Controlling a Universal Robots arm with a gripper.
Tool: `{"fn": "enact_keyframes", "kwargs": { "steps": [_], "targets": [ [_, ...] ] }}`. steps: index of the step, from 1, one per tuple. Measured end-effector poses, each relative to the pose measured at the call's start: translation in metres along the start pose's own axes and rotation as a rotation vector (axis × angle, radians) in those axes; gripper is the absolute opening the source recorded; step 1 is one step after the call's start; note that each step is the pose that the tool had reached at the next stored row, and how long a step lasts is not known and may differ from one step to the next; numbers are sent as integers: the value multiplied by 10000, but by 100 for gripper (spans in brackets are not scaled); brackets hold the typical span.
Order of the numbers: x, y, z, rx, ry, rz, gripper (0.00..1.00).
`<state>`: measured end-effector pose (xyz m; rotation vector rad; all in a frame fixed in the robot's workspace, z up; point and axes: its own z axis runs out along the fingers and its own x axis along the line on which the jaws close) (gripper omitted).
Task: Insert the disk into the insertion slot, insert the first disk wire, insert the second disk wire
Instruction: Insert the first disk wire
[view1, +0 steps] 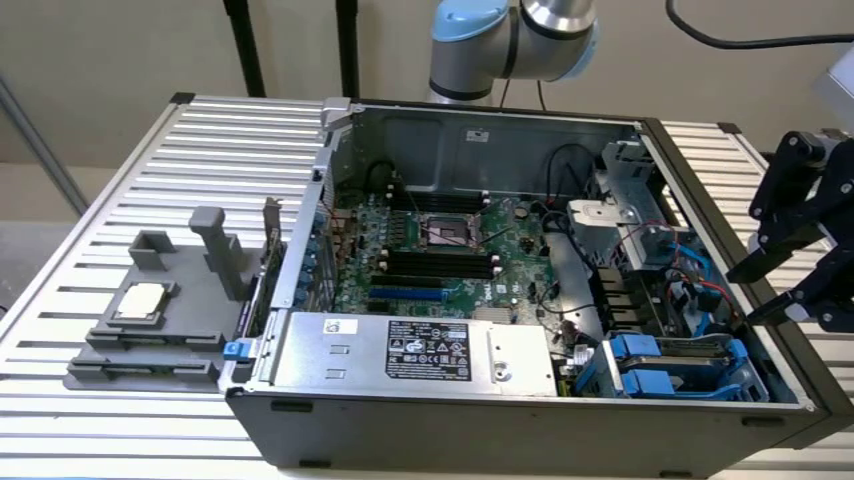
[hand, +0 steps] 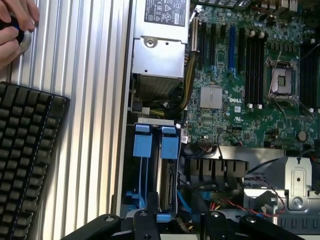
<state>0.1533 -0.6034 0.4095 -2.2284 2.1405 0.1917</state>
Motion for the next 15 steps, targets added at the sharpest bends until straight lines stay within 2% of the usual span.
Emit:
{"fn": "enact_keyframes", "kwargs": {
  "steps": [4,12,13,14,15],
  "targets": [
    [11,-72,68,-1,4,0,40],
    [10,-106,212,0,5,1,40],
    [9,-110,231,0,3,1,42],
    [6,-114,250,0,2,0,49],
    [2,-118,269,0,3,0,49]
  ]
}}
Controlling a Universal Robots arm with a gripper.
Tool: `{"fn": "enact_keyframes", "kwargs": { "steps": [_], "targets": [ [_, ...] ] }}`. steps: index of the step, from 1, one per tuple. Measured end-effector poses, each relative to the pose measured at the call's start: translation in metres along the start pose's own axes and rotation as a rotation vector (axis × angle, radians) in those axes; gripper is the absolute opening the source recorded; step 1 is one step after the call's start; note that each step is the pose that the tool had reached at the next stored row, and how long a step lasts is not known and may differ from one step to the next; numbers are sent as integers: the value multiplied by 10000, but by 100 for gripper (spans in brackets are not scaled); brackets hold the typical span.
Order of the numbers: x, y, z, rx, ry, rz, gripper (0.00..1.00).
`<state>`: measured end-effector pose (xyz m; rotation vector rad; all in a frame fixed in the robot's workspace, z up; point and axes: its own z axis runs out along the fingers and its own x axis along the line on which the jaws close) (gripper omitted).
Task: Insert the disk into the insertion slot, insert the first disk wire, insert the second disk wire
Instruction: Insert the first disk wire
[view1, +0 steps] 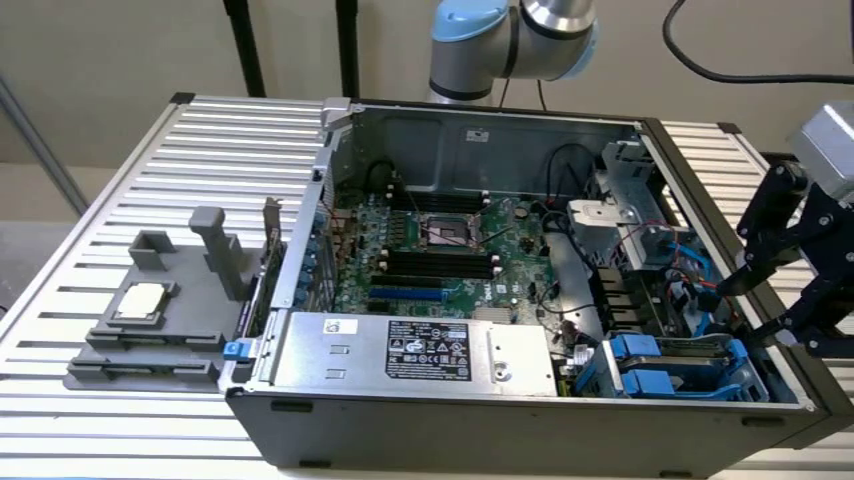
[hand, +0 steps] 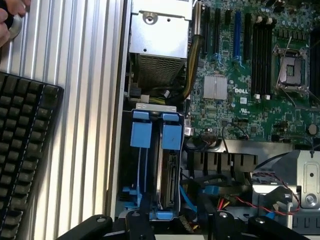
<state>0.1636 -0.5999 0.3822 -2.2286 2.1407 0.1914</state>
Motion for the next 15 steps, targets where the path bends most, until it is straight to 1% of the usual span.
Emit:
{"fn": "enact_keyframes", "kwargs": {
  "steps": [4,7,13,15],
  "targets": [
    [-18,-16,74,0,2,0,49],
    [-52,-34,132,0,1,0,49],
    [-170,-49,256,0,0,0,49],
    [-214,-53,296,0,17,1,49]
  ]
}}
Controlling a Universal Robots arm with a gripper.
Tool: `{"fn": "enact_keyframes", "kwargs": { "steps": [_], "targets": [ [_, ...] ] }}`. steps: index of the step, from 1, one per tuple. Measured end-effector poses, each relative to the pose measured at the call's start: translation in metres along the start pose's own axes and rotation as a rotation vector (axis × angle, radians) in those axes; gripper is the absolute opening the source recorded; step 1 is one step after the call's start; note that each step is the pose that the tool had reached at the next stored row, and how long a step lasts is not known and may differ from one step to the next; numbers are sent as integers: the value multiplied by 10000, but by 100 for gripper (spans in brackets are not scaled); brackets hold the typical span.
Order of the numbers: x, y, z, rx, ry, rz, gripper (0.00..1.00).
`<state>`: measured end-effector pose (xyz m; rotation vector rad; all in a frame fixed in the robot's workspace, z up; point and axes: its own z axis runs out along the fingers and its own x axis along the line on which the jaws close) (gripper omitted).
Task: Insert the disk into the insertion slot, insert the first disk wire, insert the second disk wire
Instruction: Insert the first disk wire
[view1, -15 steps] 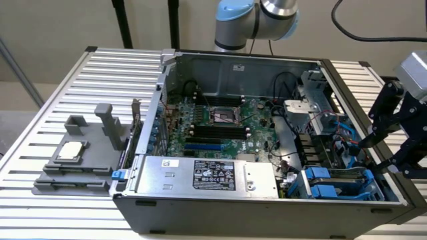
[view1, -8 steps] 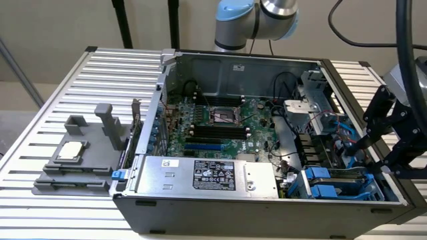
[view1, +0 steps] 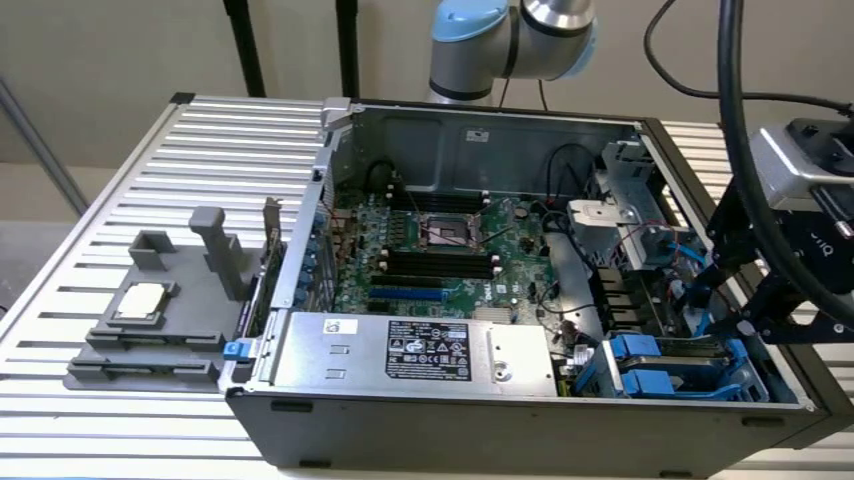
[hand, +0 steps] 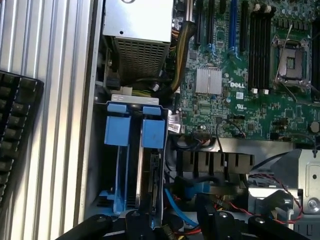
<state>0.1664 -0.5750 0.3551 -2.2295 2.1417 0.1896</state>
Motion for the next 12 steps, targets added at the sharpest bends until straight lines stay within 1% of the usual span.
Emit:
{"fn": "enact_keyframes", "kwargs": {
  "steps": [1,3,4,6,8,12],
  "targets": [
    [-19,-1,18,0,26,2,49],
    [-36,2,34,-4,98,6,49],
    [-37,8,36,-4,108,6,49],
    [-36,26,37,-5,116,6,49],
    [-25,62,36,-3,119,7,49],
    [42,129,30,-2,117,6,49]
  ]
}}
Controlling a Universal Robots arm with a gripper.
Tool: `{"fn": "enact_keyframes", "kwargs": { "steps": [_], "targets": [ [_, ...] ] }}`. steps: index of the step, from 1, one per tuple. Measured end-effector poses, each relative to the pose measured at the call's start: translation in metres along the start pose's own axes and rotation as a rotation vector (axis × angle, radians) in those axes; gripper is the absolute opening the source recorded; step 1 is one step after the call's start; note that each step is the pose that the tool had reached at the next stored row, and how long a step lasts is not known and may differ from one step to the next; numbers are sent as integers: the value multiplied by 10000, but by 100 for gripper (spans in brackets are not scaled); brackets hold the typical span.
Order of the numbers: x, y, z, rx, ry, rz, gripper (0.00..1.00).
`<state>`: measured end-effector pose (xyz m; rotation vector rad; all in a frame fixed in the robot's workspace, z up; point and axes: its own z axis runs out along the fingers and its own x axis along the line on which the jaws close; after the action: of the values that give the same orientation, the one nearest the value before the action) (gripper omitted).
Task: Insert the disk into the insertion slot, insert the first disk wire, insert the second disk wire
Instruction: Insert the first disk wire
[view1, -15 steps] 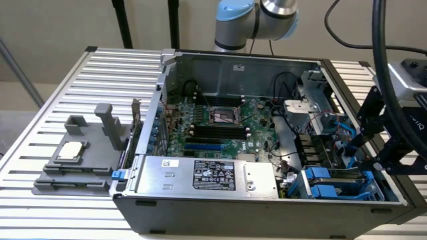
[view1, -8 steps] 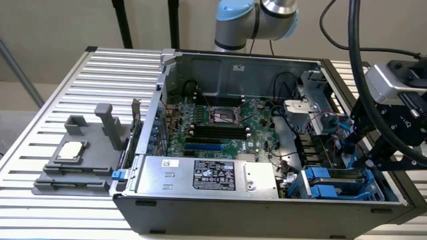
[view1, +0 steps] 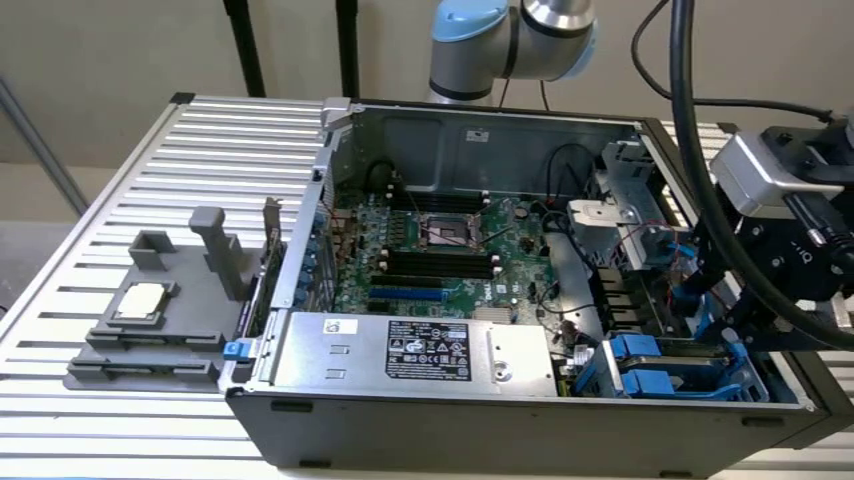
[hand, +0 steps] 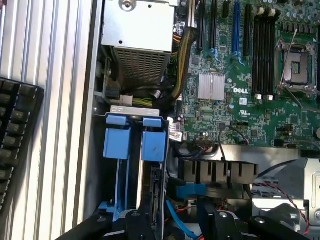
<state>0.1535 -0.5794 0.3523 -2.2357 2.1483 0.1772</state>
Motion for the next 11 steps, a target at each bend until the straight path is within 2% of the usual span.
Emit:
{"fn": "enact_keyframes", "kwargs": {
  "steps": [3,6,8,11],
  "targets": [
    [63,6,-7,0,-19,-2,49],
    [77,1,-9,1,-38,-2,49],
    [83,-40,-12,1,-58,-2,49],
    [96,-159,-19,-3,-98,-5,49]
  ]
}}
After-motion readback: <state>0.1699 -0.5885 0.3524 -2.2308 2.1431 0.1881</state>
